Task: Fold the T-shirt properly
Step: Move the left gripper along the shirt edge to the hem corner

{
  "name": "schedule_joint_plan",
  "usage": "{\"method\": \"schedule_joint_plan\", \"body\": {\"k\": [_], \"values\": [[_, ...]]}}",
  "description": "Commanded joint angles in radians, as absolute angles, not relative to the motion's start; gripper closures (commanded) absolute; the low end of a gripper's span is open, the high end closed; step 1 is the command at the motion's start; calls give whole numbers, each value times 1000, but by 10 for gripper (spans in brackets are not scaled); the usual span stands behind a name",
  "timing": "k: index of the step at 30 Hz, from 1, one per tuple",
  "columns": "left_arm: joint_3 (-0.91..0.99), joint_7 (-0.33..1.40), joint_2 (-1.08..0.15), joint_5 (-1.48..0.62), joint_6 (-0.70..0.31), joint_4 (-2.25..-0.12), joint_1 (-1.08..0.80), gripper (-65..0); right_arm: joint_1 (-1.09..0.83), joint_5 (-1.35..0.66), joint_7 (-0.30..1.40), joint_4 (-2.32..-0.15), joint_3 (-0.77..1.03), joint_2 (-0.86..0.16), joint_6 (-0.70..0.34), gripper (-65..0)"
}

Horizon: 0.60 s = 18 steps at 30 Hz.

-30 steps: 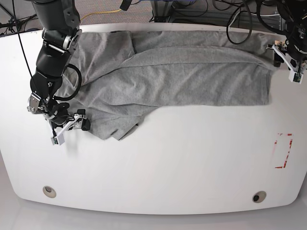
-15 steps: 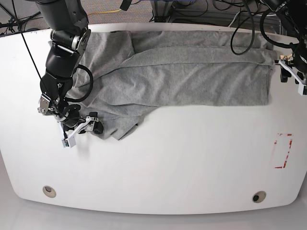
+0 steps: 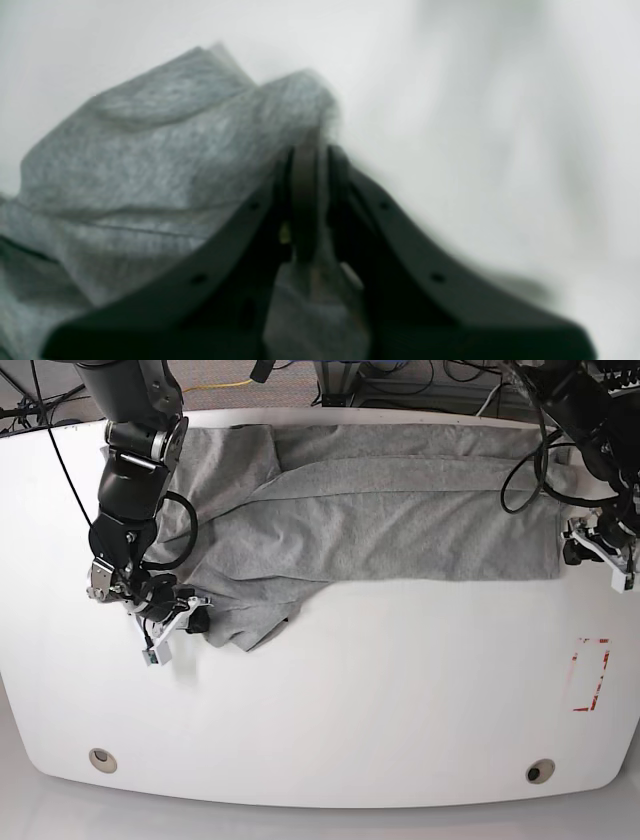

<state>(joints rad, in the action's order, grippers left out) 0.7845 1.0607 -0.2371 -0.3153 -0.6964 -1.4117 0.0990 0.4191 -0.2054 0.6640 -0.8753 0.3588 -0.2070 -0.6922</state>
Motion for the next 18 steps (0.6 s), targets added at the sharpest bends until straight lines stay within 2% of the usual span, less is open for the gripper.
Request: {"method": "schedule_joint_plan", "body": {"k": [1,7,12,18], "values": [[757,1043,-254,-337,-698,-1389,133,-314,430,-206,671,-894,341,-213,-698,-40],[720,1013,-254,-337,-698,-1359,168,-314,401,-208,674,-947,341,-211,-698,-40],[616,949,-254,-337,-650,-1357,168,-314,400,-208,674,-949,343,-211,-698,-38],[590,912,-259,-337,-599,-1280,179,-314,401,-208,673,-949,343,-213,-698,-33]]}}
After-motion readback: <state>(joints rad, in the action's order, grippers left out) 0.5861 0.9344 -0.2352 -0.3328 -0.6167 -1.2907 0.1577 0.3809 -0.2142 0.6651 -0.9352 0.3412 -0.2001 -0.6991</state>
